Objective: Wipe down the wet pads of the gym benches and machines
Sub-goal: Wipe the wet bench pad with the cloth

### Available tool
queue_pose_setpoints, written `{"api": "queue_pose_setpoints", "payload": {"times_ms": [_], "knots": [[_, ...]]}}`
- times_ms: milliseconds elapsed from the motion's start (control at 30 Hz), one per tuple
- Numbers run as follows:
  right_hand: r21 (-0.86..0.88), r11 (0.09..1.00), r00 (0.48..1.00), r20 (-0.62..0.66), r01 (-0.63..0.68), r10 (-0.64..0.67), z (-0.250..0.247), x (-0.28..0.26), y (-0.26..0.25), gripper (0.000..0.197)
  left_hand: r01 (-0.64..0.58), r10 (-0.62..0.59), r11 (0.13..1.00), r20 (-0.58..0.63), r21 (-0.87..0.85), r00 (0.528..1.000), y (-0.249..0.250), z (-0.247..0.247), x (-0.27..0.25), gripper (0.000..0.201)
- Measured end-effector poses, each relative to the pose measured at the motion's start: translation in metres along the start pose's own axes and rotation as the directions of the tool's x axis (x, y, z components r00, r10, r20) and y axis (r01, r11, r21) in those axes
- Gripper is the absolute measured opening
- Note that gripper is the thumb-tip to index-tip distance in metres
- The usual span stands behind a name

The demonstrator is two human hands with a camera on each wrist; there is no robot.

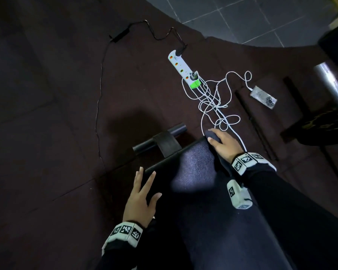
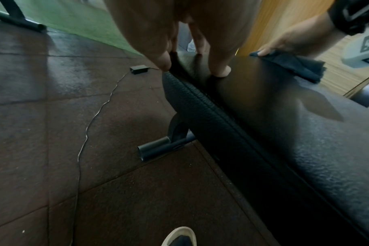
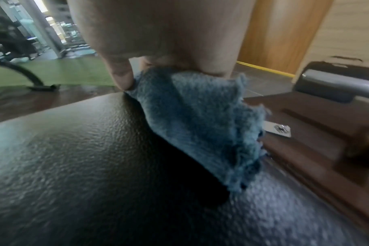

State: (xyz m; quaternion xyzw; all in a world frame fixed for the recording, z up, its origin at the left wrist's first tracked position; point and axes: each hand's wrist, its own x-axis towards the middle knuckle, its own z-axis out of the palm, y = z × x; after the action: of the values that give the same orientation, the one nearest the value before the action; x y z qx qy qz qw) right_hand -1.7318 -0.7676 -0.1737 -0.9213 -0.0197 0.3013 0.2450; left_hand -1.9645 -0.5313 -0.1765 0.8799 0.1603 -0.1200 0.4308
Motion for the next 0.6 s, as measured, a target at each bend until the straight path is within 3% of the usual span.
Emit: {"api": "queue_pose_setpoints", "payload": {"times_ms": [100,233,300,433,600], "knots": [[-0.204,0.977,0.997,0.037,0.068,-0.062,0.003,0.004,-0.014,0.036,0.034,-0.034,0.999,-0.022,-0.004,0.999,0.003,0.002,-0.005,0.065],[-0.495,0.803,0.94,0.244,0.331,-0.237,0.03,-0.012,-0.067,0.041,0.091,-0.096,0.994,-0.074,-0.061,0.993,0.004,0.002,-0.011,0.057],[-0.495,0.763,0.904,0.319,0.414,-0.284,0.056,-0.029,-0.094,0.041,0.09,-0.097,0.994,-0.1,-0.069,0.99,0.004,0.003,-0.013,0.058],[-0.421,0.773,0.871,0.352,0.475,-0.343,0.092,-0.054,-0.123,0.04,0.093,-0.101,0.992,-0.1,-0.086,0.99,0.0,0.005,-0.012,0.064],[-0.441,0.782,0.885,0.361,0.44,-0.295,0.069,-0.041,-0.106,0.039,0.138,-0.15,0.981,-0.08,-0.134,0.986,0.003,0.005,-0.01,0.066]]}}
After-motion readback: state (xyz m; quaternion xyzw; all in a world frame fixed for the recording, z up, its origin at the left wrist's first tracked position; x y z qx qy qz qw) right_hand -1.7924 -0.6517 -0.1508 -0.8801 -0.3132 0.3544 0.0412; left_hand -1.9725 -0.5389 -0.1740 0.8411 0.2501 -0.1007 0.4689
